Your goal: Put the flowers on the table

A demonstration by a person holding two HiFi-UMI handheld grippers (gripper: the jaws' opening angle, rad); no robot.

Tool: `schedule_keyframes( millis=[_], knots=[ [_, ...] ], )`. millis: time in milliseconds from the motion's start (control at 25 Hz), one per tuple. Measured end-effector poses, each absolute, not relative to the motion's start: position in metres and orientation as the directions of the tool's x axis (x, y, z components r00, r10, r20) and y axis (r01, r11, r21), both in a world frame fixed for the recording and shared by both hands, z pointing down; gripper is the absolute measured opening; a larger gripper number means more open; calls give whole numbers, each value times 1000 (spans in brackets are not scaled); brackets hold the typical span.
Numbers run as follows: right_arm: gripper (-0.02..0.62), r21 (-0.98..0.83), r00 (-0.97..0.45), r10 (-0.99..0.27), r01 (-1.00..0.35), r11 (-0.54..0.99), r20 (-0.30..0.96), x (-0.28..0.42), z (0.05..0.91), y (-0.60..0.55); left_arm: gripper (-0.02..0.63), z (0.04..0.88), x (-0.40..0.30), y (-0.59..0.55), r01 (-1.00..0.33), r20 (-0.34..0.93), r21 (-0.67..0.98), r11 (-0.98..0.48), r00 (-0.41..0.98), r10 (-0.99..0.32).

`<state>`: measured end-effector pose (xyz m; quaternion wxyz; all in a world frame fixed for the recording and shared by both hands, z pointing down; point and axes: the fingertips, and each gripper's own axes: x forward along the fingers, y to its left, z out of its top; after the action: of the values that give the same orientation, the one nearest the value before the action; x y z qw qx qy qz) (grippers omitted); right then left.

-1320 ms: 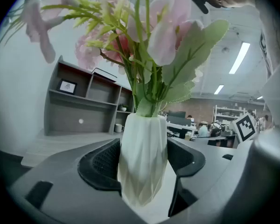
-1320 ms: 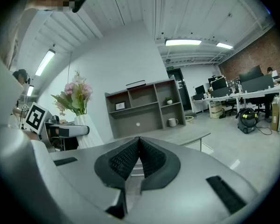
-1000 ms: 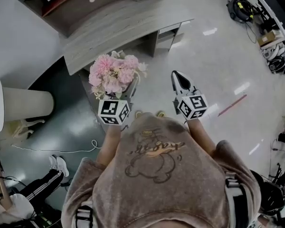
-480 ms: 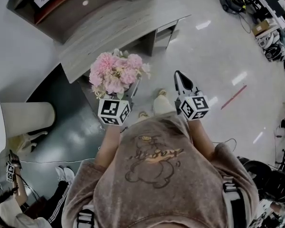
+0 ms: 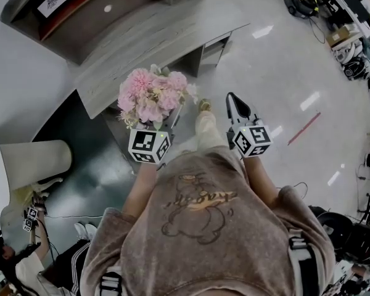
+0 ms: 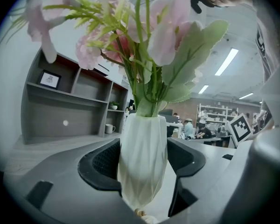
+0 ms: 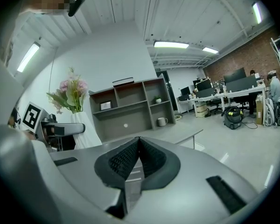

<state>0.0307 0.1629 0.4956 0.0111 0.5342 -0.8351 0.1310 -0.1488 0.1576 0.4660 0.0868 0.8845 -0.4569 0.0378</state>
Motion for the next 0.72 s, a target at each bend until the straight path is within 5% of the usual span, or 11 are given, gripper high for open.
schedule_keyframes(
  millis=[720],
  knots=[
    [-6,-211,-493,-855,-863,459,157,46,480,-49,319,444,-124,-47,-837,144,95,-539,547,-824]
  ],
)
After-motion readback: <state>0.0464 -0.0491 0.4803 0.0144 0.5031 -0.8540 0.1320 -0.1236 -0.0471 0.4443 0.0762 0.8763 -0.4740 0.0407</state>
